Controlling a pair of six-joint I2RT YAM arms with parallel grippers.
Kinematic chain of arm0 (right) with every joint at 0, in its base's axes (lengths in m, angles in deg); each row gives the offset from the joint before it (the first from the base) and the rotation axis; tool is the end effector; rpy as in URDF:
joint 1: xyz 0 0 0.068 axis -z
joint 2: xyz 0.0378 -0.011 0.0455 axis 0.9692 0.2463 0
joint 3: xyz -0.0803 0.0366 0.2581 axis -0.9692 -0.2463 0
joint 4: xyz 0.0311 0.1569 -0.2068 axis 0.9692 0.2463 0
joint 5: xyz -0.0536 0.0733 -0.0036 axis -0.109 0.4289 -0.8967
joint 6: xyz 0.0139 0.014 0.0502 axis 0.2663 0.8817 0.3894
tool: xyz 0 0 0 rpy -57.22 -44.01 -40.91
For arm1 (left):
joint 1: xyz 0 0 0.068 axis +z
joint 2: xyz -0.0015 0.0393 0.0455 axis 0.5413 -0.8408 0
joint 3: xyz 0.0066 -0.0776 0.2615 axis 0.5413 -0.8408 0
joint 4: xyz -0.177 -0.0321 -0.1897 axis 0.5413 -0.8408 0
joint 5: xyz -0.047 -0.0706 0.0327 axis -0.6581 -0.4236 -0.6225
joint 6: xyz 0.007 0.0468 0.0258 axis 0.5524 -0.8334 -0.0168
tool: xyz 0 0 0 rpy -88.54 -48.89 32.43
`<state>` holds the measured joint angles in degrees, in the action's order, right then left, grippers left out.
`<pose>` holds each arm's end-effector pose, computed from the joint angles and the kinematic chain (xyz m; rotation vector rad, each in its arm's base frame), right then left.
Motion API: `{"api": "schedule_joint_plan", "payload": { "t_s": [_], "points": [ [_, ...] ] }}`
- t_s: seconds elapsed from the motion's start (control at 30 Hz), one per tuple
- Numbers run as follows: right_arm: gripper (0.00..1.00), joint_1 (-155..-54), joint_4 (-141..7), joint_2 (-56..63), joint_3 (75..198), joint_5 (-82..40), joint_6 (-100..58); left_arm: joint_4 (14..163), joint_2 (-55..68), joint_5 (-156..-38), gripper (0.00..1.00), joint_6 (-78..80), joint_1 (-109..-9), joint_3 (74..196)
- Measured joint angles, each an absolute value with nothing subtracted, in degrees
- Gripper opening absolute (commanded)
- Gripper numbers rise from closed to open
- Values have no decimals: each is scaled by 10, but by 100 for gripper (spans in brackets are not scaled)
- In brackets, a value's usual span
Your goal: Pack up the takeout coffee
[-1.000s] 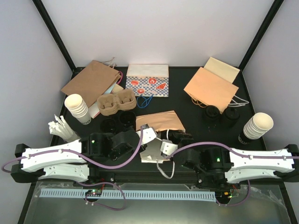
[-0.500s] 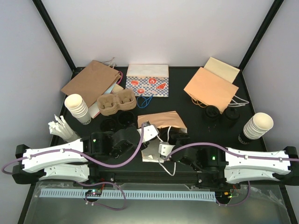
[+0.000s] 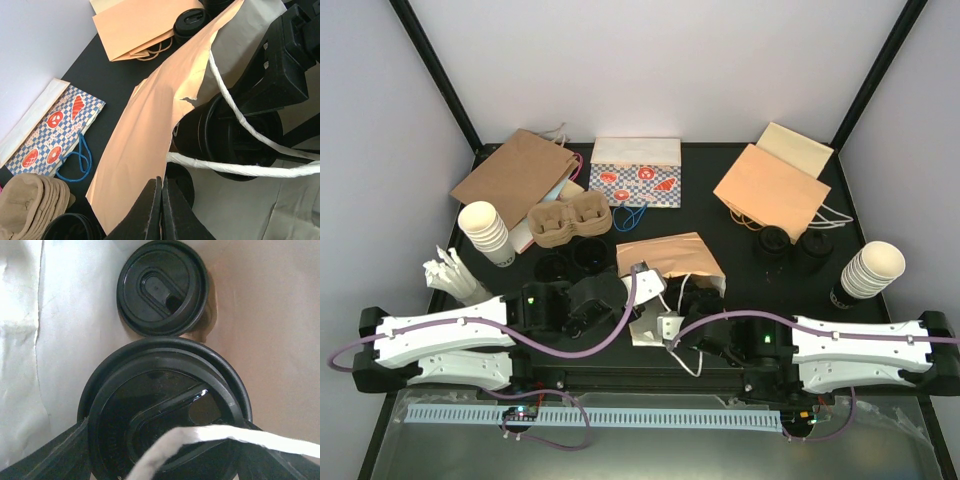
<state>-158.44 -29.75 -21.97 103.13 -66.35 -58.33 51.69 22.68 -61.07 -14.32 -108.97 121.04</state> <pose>0.0456 0.1837 0.2532 -1.7227 1.4594 -0.3474 0.0678 -0.2068 0.3332 1.1555 1.7855 -0.2125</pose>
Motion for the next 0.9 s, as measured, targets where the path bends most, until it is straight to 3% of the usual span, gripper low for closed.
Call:
{"api": "schedule_joint_plan", "payload": {
  "t_s": [0.9],
  "points": [
    [56, -1557, -294, -232, 999, -683, -651, 517, 248, -667, 2, -140, -1070, 1210]
  ]
}}
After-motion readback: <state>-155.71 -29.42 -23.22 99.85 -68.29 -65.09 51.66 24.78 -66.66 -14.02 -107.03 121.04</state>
